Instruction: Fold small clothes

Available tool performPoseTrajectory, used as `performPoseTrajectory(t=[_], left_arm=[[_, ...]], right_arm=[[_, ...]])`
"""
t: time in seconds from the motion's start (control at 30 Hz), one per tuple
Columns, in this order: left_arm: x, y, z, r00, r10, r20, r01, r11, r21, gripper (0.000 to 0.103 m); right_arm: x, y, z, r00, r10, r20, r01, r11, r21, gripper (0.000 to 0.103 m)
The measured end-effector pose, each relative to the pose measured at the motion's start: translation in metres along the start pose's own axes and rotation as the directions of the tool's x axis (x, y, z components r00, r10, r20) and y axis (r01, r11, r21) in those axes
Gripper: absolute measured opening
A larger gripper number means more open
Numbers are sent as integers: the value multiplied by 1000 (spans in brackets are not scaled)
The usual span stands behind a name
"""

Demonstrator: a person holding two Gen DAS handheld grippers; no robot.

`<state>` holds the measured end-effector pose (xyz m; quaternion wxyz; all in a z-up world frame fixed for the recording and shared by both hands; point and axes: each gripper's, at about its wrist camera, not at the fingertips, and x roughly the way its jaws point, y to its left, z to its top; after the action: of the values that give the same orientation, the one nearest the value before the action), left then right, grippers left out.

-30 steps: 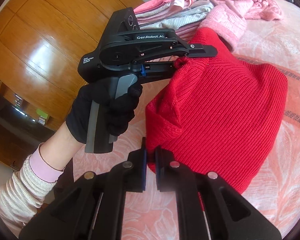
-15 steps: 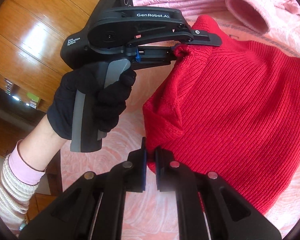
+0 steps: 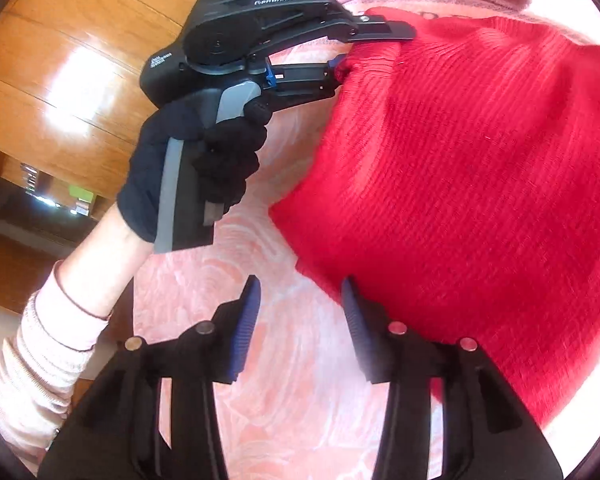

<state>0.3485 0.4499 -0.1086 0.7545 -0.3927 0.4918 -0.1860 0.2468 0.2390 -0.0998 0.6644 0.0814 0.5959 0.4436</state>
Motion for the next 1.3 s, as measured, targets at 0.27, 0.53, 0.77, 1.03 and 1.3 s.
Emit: performPoseTrajectory(t=[0.27,0.53,0.77,1.03,1.3], left_arm=[[-2,10,3,999,21,40,-18,998,-62,29],[0,4,-12,998,58,23,-56,997,-50,20],[6,6,-30,995,101,20,-101,995,-13,19],[-34,-17,-60,983,179,40,-180,983,22,25],[-66,-40,-127,964,260,51,-265,958,111,31]], right_arm=[[-88,-67,-60,956,-254,148,209,941,264,65],[-57,-92,-36,982,-174,68,145,941,307,25],[-61,-103,-38,982,-184,46,160,931,329,14],[-84,-93,-49,971,-214,103,177,940,291,40],[-88,-84,-61,975,-188,117,147,944,295,54]])
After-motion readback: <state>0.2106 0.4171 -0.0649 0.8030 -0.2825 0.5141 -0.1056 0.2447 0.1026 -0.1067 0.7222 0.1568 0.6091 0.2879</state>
